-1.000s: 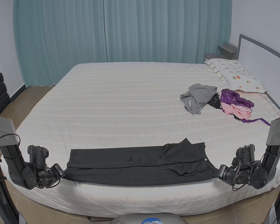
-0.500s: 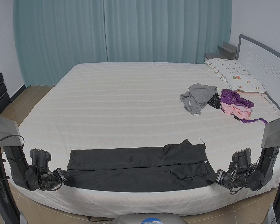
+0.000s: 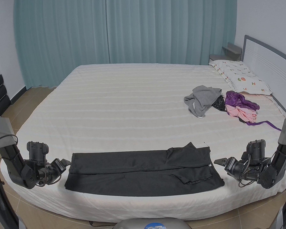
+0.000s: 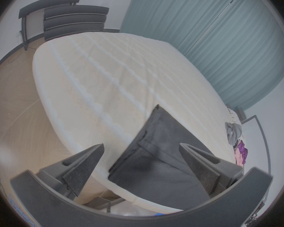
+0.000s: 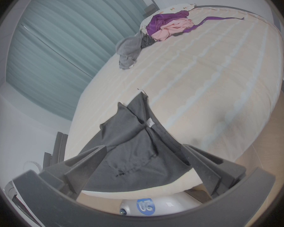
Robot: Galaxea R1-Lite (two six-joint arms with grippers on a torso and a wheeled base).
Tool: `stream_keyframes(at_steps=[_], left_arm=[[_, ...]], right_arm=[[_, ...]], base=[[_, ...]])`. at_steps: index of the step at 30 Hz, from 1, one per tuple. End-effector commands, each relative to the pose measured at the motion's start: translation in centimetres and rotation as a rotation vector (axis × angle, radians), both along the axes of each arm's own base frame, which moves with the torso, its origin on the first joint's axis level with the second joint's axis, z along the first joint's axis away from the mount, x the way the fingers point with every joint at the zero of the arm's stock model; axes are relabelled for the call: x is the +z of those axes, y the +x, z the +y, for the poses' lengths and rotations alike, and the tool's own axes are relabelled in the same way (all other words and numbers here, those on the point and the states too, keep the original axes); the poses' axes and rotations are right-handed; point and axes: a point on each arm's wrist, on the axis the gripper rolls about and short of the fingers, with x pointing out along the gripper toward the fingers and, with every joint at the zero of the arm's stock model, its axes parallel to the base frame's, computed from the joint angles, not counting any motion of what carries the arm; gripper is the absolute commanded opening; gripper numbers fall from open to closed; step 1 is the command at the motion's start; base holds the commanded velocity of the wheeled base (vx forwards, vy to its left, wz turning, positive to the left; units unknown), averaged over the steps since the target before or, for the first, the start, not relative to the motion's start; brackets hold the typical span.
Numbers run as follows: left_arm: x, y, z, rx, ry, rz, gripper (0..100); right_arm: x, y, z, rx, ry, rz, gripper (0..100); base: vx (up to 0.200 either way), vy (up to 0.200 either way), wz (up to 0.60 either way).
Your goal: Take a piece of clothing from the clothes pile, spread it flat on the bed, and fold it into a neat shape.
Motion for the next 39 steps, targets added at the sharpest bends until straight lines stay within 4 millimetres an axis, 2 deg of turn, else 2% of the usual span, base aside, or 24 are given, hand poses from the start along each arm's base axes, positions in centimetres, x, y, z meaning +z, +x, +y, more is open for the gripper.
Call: stream_keyframes(at_steps=[1, 6, 13, 18, 19, 24, 30, 31, 34, 39], left_arm=[[1.4, 1.4, -1.5, -0.026, -0.028, -0.051, 100], [-0.3, 3.1, -3.1, -0.044, -0.058, 0.010, 100], [-2.8, 4.1, -3.3, -0.041, -0.043, 0.066, 100], [-2.6, 5.0, -3.1, -0.034, -0.042, 0.041, 100], [-2.6, 5.2, -3.1, -0.034, -0.040, 0.040, 0], [-2.5, 5.8, -3.1, -0.030, -0.038, 0.059, 0], [-2.1, 6.1, -2.8, -0.002, -0.004, 0.046, 0], [-1.4, 6.2, -2.8, 0.001, 0.003, 0.022, 0], [0.5, 6.2, -2.9, 0.000, 0.002, -0.031, 0], [1.4, 6.2, -3.0, -0.004, 0.002, -0.051, 0]], right_arm=[[1.1, 0.5, 0.2, -0.008, 0.024, -0.050, 100], [0.9, 0.5, 0.3, -0.004, 0.027, -0.040, 100], [0.5, 0.5, 0.5, 0.009, 0.032, -0.024, 100], [0.4, 0.5, 0.5, 0.010, 0.033, -0.022, 100], [0.4, 0.5, 0.5, 0.010, 0.033, -0.022, 100], [0.4, 0.7, 0.6, 0.008, 0.034, -0.025, 100], [1.3, 2.3, 0.8, -0.027, 0.074, -0.075, 100], [1.2, 3.2, 1.4, -0.011, 0.078, -0.084, 100], [0.0, 4.4, 2.6, 0.002, 0.063, -0.047, 100], [-1.6, 6.0, 3.8, 0.011, 0.034, 0.003, 100]], base=[[0.000, 0.000, 0.00], [0.000, 0.000, 0.00], [0.000, 0.000, 0.00], [0.000, 0.000, 0.00], [0.000, 0.000, 0.00], [0.000, 0.000, 0.00], [0.000, 0.000, 0.00], [0.000, 0.000, 0.00], [0.000, 0.000, 0.00], [0.000, 0.000, 0.00]])
